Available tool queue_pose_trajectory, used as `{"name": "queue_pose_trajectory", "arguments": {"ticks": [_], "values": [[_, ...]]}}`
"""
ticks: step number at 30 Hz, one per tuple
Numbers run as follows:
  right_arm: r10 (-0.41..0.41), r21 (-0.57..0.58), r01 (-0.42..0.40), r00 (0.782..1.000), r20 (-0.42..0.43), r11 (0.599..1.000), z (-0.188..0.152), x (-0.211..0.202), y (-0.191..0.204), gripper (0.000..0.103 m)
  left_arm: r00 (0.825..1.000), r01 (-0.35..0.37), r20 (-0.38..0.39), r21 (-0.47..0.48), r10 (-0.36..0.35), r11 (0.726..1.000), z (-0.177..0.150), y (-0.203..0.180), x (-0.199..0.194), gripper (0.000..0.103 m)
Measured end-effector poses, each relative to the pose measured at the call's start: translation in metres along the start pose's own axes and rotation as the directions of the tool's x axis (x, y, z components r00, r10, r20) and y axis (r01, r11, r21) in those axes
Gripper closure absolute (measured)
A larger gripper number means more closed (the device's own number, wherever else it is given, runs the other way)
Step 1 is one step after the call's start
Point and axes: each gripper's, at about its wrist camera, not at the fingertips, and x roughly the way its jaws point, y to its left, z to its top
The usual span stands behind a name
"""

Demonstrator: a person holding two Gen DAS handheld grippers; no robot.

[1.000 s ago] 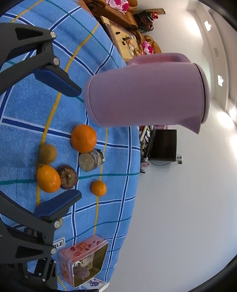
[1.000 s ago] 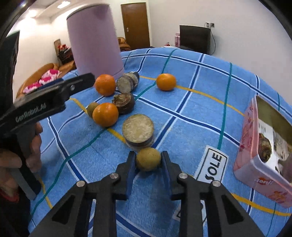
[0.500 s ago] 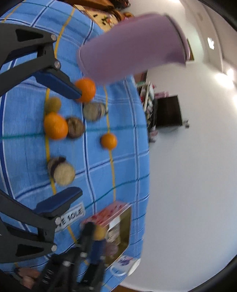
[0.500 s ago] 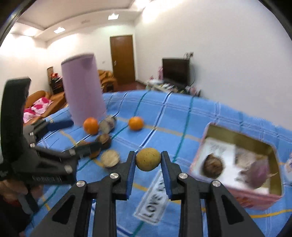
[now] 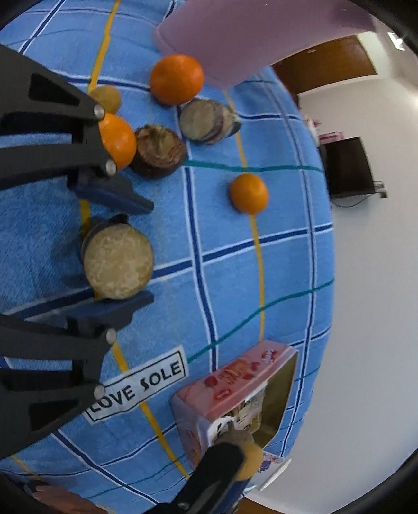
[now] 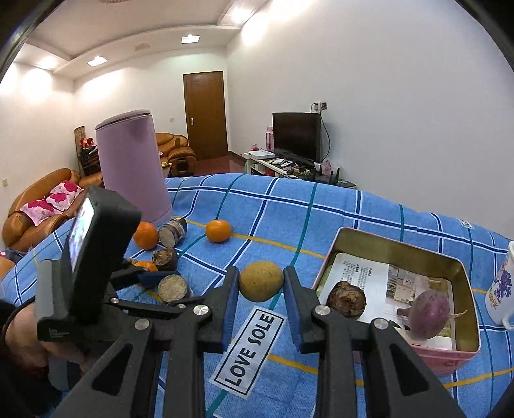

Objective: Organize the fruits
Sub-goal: 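Carry the yellow-green fruit and tan slice over the pink tin with both grippers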

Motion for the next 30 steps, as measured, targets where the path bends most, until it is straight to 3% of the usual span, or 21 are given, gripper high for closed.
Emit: {"name": "queue_pose_trajectory", "arguments": {"ticks": [5, 11, 22, 30], "values": [[0.007, 0.019, -0.007, 1.000, -0.010, 1.000, -0.001, 0.005, -0.004, 0.073, 1.000, -0.003, 0.006, 0.005, 0.003, 1.000, -0.002, -0.001, -0.002, 0.059], [0.003, 0.024, -0.003, 1.000, 0.006, 1.000, 0.000, 0.002, -0.006, 0.073, 0.993, -0.098, 0.072, 0.030, 0.096, 0.995, -0.002, -0.011, -0.017, 0.059], [-0.016, 0.028, 0.014, 0.996, 0.083, 1.000, 0.000, -0.020, -0.027, 0.073, 0.977, -0.063, 0.203, -0.007, 0.063, 0.998, 0.010, -0.040, -0.049, 0.059], [-0.089, 0.070, 0.082, 0.991, 0.103, 0.994, -0.005, -0.037, -0.069, 0.073, 0.958, 0.018, 0.287, 0.020, -0.023, 1.000, 0.020, -0.071, -0.062, 0.059]]}}
